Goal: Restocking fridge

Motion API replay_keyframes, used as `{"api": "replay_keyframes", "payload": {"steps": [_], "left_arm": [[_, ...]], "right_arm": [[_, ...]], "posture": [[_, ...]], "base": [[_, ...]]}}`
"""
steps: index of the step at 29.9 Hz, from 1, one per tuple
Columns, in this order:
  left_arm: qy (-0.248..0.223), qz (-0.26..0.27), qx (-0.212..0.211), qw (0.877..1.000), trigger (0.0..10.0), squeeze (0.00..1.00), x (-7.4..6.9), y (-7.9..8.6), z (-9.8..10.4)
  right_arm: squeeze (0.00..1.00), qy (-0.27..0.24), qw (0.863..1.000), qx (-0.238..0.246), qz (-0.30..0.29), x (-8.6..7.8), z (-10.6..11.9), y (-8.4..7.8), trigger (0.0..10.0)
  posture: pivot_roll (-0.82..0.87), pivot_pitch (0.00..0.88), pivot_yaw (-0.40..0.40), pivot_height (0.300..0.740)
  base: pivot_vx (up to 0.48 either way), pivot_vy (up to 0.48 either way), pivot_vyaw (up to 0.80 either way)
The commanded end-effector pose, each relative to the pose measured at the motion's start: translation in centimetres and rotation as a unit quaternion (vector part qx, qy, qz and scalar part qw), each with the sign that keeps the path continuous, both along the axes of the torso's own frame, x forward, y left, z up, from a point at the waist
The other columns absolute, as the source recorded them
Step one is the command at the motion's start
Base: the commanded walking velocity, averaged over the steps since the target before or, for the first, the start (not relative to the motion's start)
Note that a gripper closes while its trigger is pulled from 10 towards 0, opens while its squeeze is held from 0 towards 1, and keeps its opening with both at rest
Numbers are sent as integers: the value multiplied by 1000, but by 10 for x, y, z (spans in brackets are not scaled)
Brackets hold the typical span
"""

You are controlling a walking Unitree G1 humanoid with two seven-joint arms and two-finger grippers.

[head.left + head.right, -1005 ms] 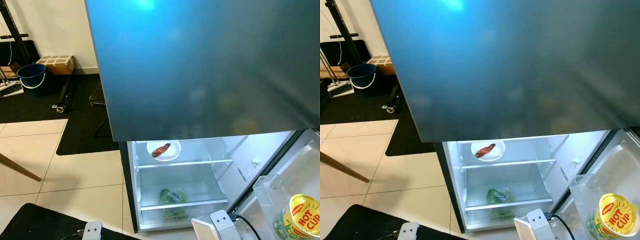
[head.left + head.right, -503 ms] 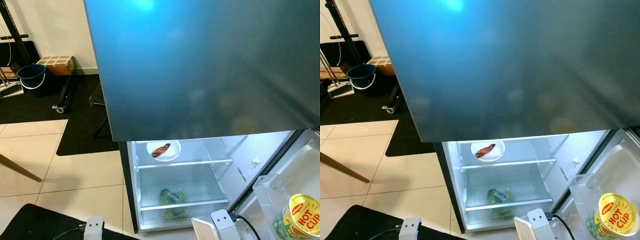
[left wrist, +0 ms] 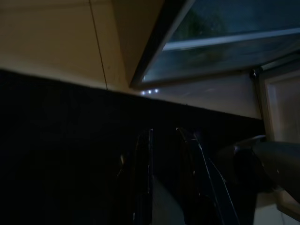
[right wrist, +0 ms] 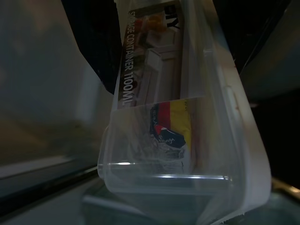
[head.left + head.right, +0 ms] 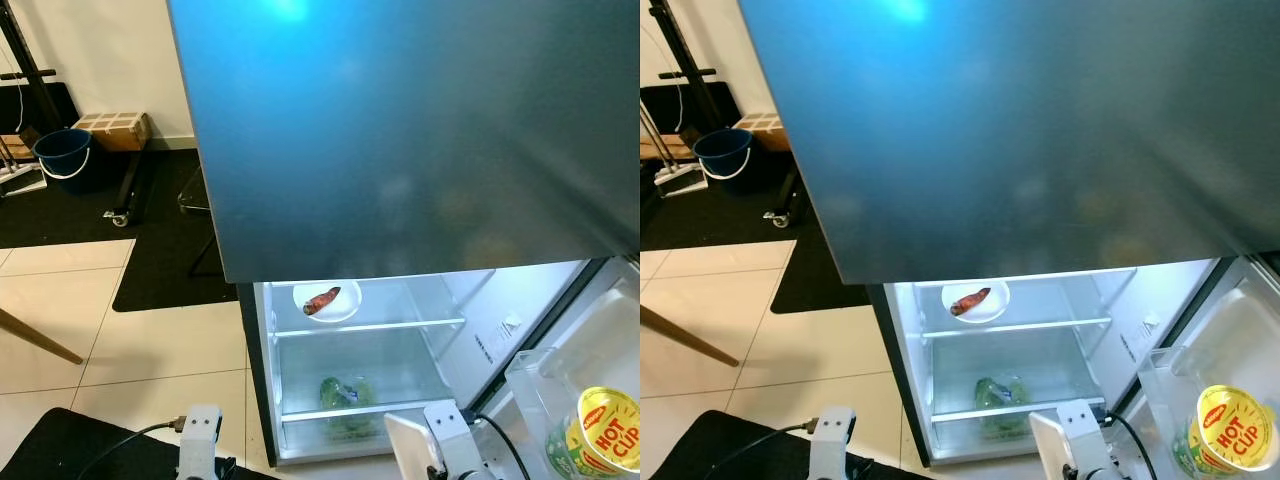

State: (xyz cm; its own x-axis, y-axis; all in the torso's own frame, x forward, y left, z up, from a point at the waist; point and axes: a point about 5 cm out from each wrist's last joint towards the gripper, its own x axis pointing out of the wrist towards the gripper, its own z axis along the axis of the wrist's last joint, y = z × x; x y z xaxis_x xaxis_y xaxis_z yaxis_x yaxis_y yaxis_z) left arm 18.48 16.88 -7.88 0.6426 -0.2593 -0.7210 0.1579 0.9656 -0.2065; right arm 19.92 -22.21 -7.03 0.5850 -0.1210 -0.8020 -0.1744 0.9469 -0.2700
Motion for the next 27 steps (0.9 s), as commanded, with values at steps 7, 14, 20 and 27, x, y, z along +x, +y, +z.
{"api": "replay_keyframes", "payload": {"steps": [7, 14, 20, 27], "left_arm": [[-20, -37, 9, 999, 10000, 0, 3, -2, 3], [-23, -42, 13, 999, 10000, 0, 3, -1, 3], [-28, -44, 15, 999, 10000, 0, 4, 1, 4], [-38, -43, 16, 998, 10000, 0, 8, 1, 7]], "right_arm": [[0, -65, 998, 6, -9, 23, 15, -2, 10000], [0, -97, 995, 14, -11, 35, 24, -3, 10000], [0, -126, 992, 18, -12, 43, 32, -5, 10000], [0, -139, 990, 21, -12, 50, 37, -3, 10000]], "posture": [[-80, 0, 0, 695], [-78, 0, 3, 665], [-77, 0, 4, 650], [-76, 0, 3, 650]], "base": [[0, 0, 0], [0, 0, 0], [0, 0, 0], [0, 0, 0]]}}
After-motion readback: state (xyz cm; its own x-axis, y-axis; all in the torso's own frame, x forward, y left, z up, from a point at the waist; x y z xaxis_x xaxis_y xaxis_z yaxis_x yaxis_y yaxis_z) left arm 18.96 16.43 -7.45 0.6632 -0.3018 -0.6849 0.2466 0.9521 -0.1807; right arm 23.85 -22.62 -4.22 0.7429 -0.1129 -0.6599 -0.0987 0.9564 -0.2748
